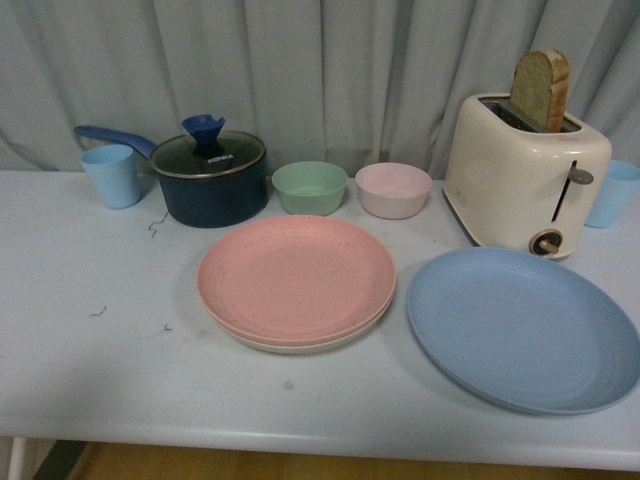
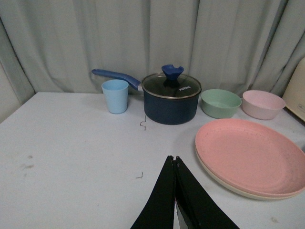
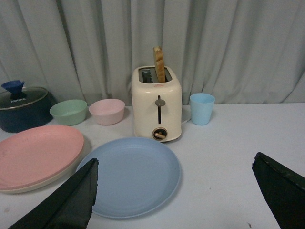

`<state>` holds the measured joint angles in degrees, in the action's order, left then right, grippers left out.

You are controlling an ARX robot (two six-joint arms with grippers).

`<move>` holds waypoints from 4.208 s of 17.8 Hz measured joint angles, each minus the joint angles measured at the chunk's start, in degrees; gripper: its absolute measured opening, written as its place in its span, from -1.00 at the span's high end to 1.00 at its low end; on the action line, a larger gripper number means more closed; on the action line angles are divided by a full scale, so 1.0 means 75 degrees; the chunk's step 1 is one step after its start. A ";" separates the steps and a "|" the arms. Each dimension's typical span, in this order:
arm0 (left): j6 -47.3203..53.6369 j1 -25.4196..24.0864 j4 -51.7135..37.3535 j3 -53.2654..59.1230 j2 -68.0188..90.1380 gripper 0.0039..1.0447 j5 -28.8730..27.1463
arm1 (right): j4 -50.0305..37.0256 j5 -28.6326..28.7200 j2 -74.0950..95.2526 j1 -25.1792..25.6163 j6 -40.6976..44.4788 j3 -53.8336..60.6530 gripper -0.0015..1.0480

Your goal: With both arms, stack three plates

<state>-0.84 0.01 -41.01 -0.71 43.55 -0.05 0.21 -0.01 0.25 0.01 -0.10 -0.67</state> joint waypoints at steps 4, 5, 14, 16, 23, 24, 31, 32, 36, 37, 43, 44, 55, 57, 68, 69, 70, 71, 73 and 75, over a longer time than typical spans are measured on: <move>0.0000 0.0000 0.1093 0.0006 -0.1300 0.97 0.0000 | 0.0000 0.0000 0.0000 0.0000 0.0000 0.0000 -0.87; 0.0000 0.0000 0.1282 0.0006 -0.1489 0.97 0.0000 | -0.0003 0.0000 0.0000 0.0000 0.0000 0.0000 -0.87; 0.0000 0.0000 0.2754 0.0009 -0.3092 0.97 0.0000 | 0.0000 0.0000 0.0000 0.0000 0.0000 0.0000 -0.87; 0.0000 0.0000 0.2911 0.0009 -0.3241 0.97 0.0000 | 0.0000 0.0000 0.0000 0.0000 0.0000 0.0000 -0.87; 0.0000 0.0000 0.4086 0.0009 -0.4421 0.97 0.0000 | -0.0003 0.0000 0.0000 0.0000 0.0000 0.0000 -0.87; 0.0000 0.0000 0.4246 0.0009 -0.4555 0.97 0.0003 | -0.0003 0.0000 0.0000 0.0000 0.0000 0.0000 -0.87; 0.0003 0.0000 0.5467 0.0006 -0.5744 0.97 0.0003 | 0.0003 0.0000 0.0000 0.0000 0.0000 0.0000 -0.87; 0.0003 0.0000 0.5505 0.0006 -0.5744 0.97 0.0009 | -0.0003 0.0000 0.0000 0.0000 0.0000 0.0000 -0.87; 0.0000 0.0000 0.5496 0.0006 -0.5744 0.43 0.0006 | -0.0003 0.0000 0.0000 0.0000 0.0000 0.0000 -0.87; 0.0000 0.0000 0.5496 0.0006 -0.5744 0.26 0.0006 | -0.0003 0.0000 0.0000 0.0000 0.0000 0.0000 -0.87; 0.0003 0.0000 0.5496 0.0006 -0.5744 -0.82 0.0003 | -0.1451 0.5278 0.2795 0.2174 -0.1402 -0.0769 -0.87; 0.0012 0.0000 0.5493 0.0006 -0.5744 -0.92 0.0006 | -0.2162 0.5450 0.3509 0.2463 -0.1454 -0.0976 -0.87; 0.0012 0.0000 0.5493 0.0006 -0.5744 -0.88 0.0006 | -0.1623 0.0726 1.4076 0.1061 -0.0947 -0.7155 -0.87; 0.0012 0.0000 0.5493 0.0006 -0.5744 -0.88 0.0006 | -0.1177 0.0207 1.4854 0.0717 -0.0833 -0.7516 -0.87; 0.0012 0.0000 0.5493 0.0006 -0.5744 -0.88 0.0006 | -0.0624 -0.0405 1.5973 0.0207 -0.1241 -0.7769 -0.87; 0.0012 0.0000 0.5493 0.0006 -0.5744 -0.88 0.0006 | -0.0694 -0.0408 1.5973 0.0207 -0.1244 -0.7769 -0.66; 0.0012 0.0000 0.5493 0.0006 -0.5744 -0.88 0.0006 | -0.0717 -0.0437 1.5973 0.0210 -0.1244 -0.7740 -0.45; 0.0012 0.0000 0.5496 0.0006 -0.5744 -0.88 0.0006 | -0.0717 -0.0443 1.5973 0.0210 -0.1244 -0.7723 -0.27; 0.0012 0.0000 0.5493 0.0006 -0.5744 -0.88 0.0006 | -0.0720 -0.0452 1.5970 0.0254 -0.1241 -0.7714 0.11; 0.0012 0.0000 0.5493 0.0006 -0.5744 -0.88 0.0006 | -0.0807 -0.0452 1.5944 0.0259 -0.1241 -0.7676 0.56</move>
<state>-0.75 0.01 0.19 -0.67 0.47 -0.01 -5.85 -3.40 119.83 1.96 -9.41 -58.24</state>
